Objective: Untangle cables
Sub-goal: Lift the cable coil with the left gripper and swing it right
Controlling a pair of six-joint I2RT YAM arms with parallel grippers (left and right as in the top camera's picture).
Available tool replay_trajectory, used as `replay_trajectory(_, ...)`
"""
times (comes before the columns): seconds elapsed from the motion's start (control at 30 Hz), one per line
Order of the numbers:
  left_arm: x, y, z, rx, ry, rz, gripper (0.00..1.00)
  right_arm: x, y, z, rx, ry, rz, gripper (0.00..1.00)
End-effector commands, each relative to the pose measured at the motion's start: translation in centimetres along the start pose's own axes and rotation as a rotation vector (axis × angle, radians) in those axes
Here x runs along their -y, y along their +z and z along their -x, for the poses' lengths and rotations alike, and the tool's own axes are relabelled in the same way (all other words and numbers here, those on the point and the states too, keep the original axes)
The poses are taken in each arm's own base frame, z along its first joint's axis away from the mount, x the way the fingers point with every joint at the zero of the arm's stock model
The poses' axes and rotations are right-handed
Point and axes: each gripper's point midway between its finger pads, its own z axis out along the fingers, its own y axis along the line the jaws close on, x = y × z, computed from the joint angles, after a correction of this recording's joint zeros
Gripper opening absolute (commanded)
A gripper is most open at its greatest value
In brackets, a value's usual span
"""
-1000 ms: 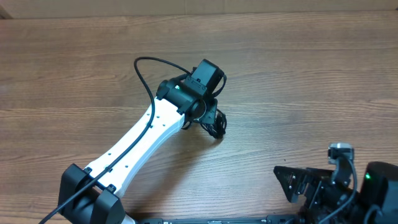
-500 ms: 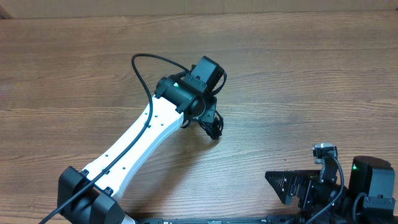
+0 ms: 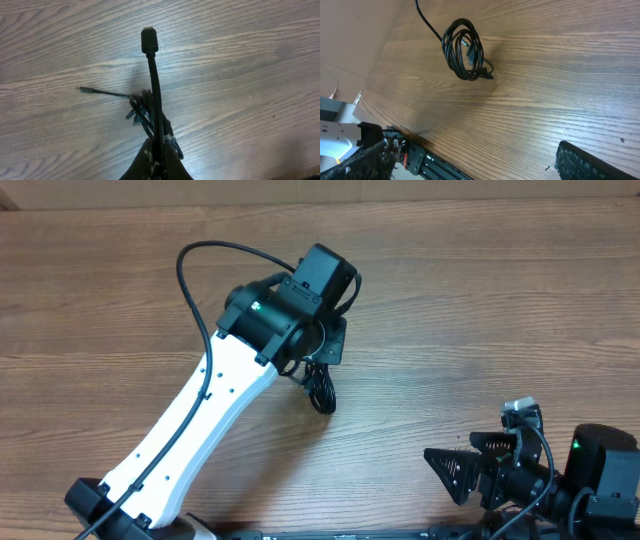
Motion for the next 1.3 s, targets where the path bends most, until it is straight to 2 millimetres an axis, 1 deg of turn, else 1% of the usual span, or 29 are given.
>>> replay_trajectory(0.0,1.1,-2.8,0.8,0.050,0.000,-0.078,0.04,-0.4,0.1,0.1,0.002,-0.011,0.026,1.00)
replay_trajectory(0.13,2.6,-4.3,0.9,0.046,0.018,-0.165,0.04,-0.4,0.1,-0.1,-0.003,-0.006,0.028,1.00)
replay_trajectory(0.27,3.7,-6.1,1.2,0.063,0.021,-0.231,0.04,-1.2,0.4,-0.5,-0.017,-0.001,0.097,1.00)
replay_trajectory(0.33,4.4,-7.2,1.4,0.074,0.025,-0.273,0.04,-1.5,0.9,-1.2,-0.035,-0.044,0.149,1.00)
replay_trajectory(0.4,4.7,-8.4,1.6,0.087,0.028,-0.298,0.04,-1.5,1.6,-2.1,-0.055,-0.092,0.197,0.95)
replay_trajectory(0.47,4.6,-9.2,1.7,0.098,0.029,-0.302,0.04,-1.6,2.3,-2.8,-0.065,-0.126,0.250,0.91)
replay_trajectory(0.57,4.6,-10.3,1.5,0.099,0.014,-0.313,0.04,-1.8,3.2,-3.5,-0.059,-0.159,0.336,0.90)
replay_trajectory(0.7,5.7,-11.3,0.6,0.064,0.024,-0.386,0.04,-1.9,4.0,-3.1,-0.015,-0.192,0.408,0.89)
replay_trajectory(0.8,6.4,-11.7,-0.1,0.027,0.029,-0.436,0.04,-2.6,3.9,-2.2,0.035,-0.243,0.466,0.84)
replay_trajectory(0.93,7.4,-12.1,-0.7,-0.004,0.038,-0.495,0.04,-2.9,3.7,-0.8,0.096,-0.320,0.481,0.70)
replay_trajectory(0.97,7.5,-12.1,-0.7,-0.008,0.032,-0.500,0.04,-2.9,3.7,-0.6,0.107,-0.336,0.482,0.70)
replay_trajectory(1.03,7.6,-12.2,-0.8,-0.013,0.027,-0.508,0.04,-3.1,3.6,-0.3,0.117,-0.344,0.488,0.80)
replay_trajectory(1.07,7.7,-12.3,-0.9,-0.016,0.028,-0.515,0.04,-3.0,3.6,-0.3,0.116,-0.336,0.488,0.82)
replay_trajectory(1.13,7.9,-12.4,-0.9,-0.019,0.030,-0.523,0.04,-3.0,3.6,-0.3,0.111,-0.317,0.489,0.84)
replay_trajectory(1.27,8.2,-12.6,-1.0,-0.023,0.035,-0.543,0.04,-3.1,3.6,-0.3,0.108,-0.303,0.491,0.84)
